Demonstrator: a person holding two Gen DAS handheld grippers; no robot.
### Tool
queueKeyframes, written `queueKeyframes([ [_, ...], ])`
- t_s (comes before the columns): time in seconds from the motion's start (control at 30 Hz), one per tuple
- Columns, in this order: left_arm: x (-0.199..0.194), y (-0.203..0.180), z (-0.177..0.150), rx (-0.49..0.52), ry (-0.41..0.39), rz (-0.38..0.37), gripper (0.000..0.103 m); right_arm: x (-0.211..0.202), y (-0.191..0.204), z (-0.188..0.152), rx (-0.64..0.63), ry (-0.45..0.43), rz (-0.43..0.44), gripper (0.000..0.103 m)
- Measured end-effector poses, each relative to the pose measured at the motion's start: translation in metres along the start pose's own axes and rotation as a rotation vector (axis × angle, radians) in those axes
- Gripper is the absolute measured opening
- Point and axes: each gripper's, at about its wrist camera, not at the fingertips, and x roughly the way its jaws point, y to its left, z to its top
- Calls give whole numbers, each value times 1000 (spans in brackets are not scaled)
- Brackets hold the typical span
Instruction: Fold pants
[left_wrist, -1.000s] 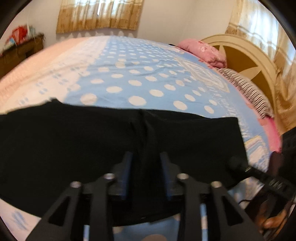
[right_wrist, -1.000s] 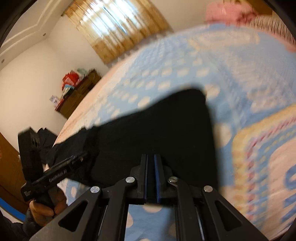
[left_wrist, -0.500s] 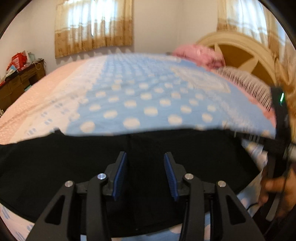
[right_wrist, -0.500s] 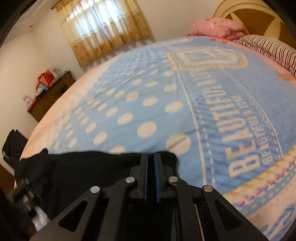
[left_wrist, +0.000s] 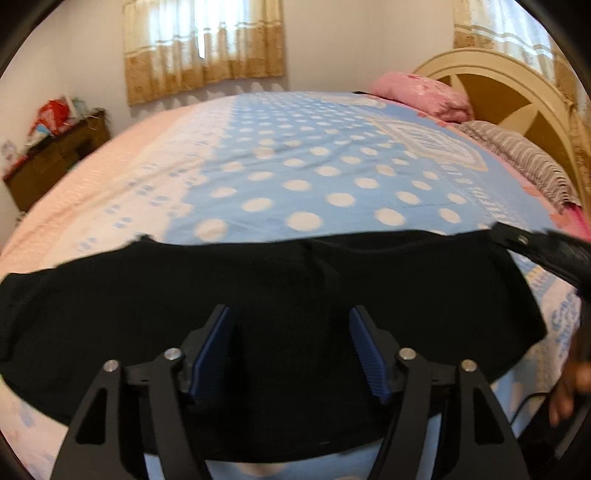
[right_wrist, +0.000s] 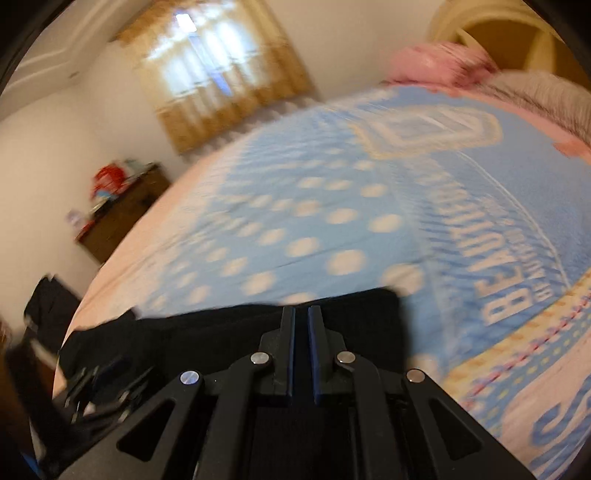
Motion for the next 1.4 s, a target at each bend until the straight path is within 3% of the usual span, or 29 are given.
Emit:
queueKeyframes([
  [0.1, -4, 17, 2, -31, -4, 35, 77, -1, 44, -23, -100, 17, 91, 8],
  [0.3, -4, 49, -4, -65, -4, 129, 84, 31, 94, -57, -216, 115, 116, 8],
  [0.57, 2, 84, -17, -141, 31, 158, 88, 42, 99, -75, -217, 83, 115, 9],
  [0.77, 5, 86, -21, -148, 47, 135, 88, 46, 93, -73, -167, 78, 152, 9],
  [0.93, 7, 85, -23, -142, 55, 131, 89, 44, 100, -80, -201, 34, 111, 10],
  [1.07, -7, 96, -23, -134, 10, 140, 89, 43, 101, -82, -226, 19, 102, 10],
  [1.2, -27, 135, -24, -196, -50, 227, 96, 44, 91, -79, -179, 20, 146, 10],
  [1.4, -51, 221, -36, -395, -87, 404, 99, 43, 91, -81, -185, 11, 142, 10],
])
